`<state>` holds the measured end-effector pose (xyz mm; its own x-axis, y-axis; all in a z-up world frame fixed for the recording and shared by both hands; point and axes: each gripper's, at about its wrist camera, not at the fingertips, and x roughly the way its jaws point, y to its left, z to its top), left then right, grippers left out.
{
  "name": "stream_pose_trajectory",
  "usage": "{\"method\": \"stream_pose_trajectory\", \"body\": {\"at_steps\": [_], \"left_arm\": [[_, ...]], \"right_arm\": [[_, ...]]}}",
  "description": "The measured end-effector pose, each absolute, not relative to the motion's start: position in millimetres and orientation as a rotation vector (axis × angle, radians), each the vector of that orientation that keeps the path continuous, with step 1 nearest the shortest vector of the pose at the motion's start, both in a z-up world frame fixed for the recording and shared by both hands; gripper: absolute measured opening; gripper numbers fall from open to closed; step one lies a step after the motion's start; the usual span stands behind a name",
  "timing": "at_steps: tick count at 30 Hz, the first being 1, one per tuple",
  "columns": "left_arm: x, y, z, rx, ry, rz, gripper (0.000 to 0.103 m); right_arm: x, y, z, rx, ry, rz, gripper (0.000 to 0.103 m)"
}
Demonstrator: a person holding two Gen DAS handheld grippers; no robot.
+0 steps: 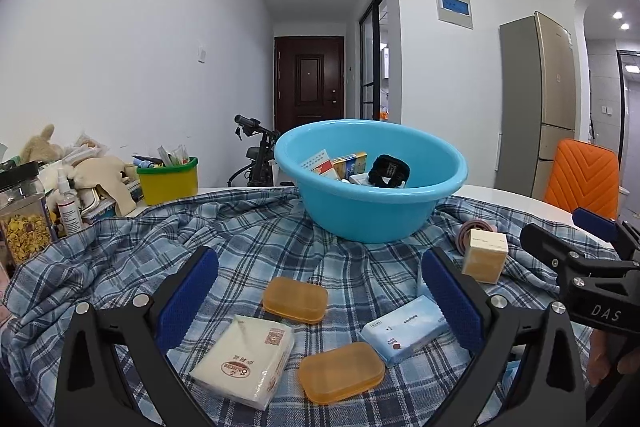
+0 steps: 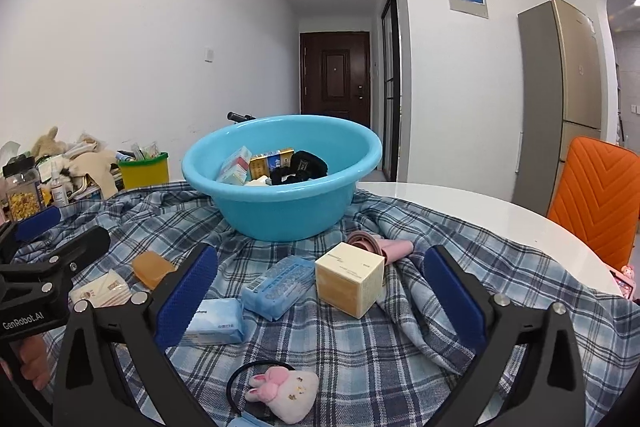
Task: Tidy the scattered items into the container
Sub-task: 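Move both open grippers over the remaining items on the plaid shirt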
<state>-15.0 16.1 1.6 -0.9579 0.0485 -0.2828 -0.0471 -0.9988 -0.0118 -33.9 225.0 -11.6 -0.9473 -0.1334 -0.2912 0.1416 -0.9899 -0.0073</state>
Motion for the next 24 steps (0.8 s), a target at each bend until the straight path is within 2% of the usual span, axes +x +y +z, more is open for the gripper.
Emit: {"method": "stream_pose_trajectory", "body": {"at_steps": [24], "left_arm": [[-17.2,14.2,-0.6,-0.461,-0.021,3.124,0.103]], "right_arm": [[-34.7,225.6,-11.5,0.452,0.029,-2.972,0.103]]}}
